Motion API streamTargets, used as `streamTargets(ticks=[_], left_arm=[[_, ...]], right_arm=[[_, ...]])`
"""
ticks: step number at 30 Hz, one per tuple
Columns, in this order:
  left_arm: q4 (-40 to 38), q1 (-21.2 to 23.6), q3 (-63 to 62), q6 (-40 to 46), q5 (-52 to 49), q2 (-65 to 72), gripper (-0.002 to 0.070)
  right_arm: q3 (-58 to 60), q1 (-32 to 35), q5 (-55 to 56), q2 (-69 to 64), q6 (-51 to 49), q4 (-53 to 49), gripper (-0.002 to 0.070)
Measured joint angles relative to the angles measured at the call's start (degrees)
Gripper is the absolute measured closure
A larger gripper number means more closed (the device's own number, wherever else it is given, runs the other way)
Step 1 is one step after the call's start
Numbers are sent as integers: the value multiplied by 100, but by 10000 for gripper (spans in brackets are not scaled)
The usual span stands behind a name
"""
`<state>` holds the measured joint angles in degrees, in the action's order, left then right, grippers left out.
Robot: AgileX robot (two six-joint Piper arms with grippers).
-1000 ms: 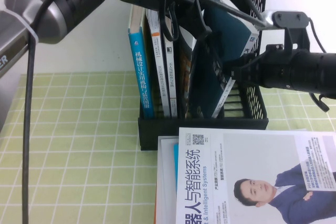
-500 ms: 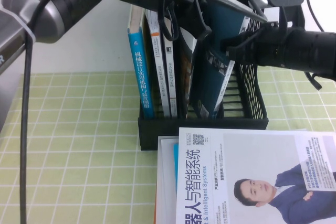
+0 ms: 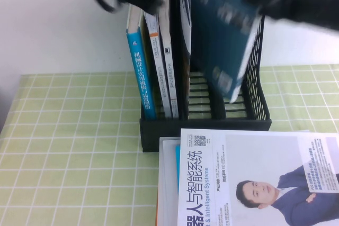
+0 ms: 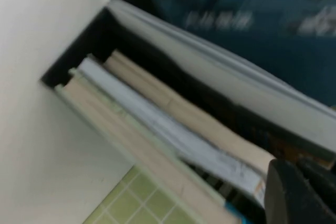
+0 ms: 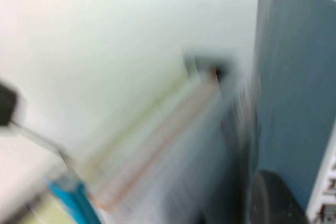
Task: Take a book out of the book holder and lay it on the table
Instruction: Pick up the right side book from the book shelf, then place the picked book on the book
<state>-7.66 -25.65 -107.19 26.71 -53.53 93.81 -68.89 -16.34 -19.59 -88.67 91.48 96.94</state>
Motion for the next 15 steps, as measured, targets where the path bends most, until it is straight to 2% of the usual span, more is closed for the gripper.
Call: streamTargets(ticks=[5,9,11,15], left_arm=[[-277,435,0,-36,-341,-734,678],[-349,659,0,-260,-647,-1340,678],[-349,742,0,-374,-889,-1610,678],[-419,757,334,-586,-1058,-2229,678]], right_arm=[[-35,155,-905,1129,-295,-12,545],[-64,164,-2007,1730,-1008,-295,545],[-165,164,-2615,1905,-1517,-762,545],[-653,152,-4098,2002,-2724,-2320,545]])
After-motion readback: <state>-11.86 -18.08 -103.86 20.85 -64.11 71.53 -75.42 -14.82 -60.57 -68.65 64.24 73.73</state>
